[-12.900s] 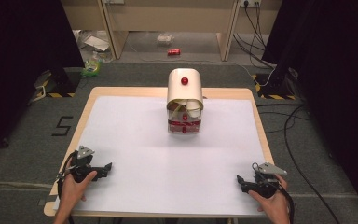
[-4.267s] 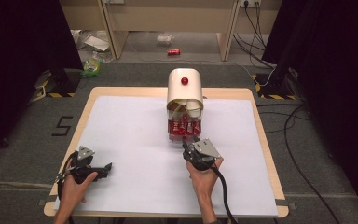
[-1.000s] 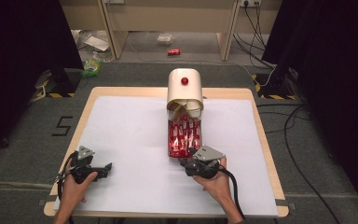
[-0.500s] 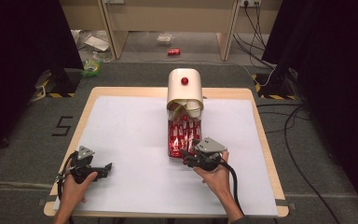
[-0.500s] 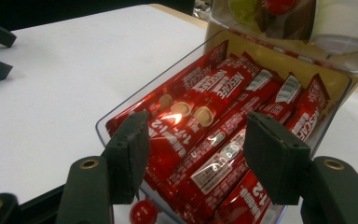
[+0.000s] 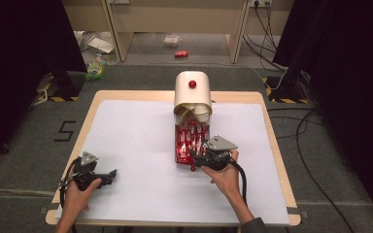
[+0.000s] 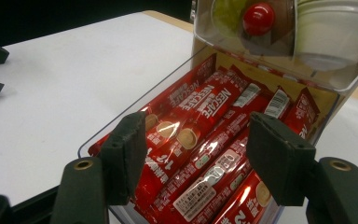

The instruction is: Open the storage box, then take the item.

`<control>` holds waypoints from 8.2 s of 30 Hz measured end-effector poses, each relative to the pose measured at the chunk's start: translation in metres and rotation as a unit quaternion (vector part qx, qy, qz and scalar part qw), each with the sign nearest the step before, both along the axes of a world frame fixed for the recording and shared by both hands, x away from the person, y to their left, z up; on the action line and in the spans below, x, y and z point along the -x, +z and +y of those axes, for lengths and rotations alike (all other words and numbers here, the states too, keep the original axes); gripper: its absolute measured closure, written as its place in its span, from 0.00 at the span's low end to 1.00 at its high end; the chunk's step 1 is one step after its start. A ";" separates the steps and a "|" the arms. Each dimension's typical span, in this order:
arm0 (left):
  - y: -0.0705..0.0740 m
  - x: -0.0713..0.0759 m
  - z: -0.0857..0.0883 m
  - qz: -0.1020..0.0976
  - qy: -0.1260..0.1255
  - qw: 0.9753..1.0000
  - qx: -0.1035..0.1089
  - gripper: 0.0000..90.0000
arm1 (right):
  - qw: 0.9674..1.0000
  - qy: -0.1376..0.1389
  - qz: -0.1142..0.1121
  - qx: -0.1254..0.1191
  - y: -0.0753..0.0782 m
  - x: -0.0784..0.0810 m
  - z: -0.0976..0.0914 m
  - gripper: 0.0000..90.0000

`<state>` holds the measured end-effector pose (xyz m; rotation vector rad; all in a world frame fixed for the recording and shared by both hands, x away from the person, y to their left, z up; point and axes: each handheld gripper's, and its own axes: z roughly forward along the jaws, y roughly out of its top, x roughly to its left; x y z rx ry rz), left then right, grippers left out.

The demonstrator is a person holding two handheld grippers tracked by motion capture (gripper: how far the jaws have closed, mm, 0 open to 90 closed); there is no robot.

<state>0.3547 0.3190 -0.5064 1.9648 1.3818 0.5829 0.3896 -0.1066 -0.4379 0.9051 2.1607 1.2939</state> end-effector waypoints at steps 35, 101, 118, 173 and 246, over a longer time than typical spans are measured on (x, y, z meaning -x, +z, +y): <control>0.000 0.001 -0.001 -0.003 0.000 1.000 -0.003 0.00 | 0.999 0.014 0.008 0.035 -0.010 -0.016 0.027 0.43; 0.000 0.000 0.000 0.000 0.000 1.000 0.002 0.00 | 1.000 -0.009 0.009 0.016 0.009 0.018 -0.022 0.97; 0.000 0.000 0.000 0.001 0.000 1.000 0.002 0.00 | 0.998 -0.065 -0.010 -0.001 0.017 0.042 -0.081 0.97; 0.000 0.000 0.000 0.000 0.000 1.000 0.001 0.00 | 0.982 -0.186 0.028 0.014 -0.020 0.026 -0.159 0.97; 0.000 0.000 0.000 0.000 0.000 1.000 0.001 0.00 | 0.985 -0.162 0.050 0.004 -0.031 0.021 -0.134 0.49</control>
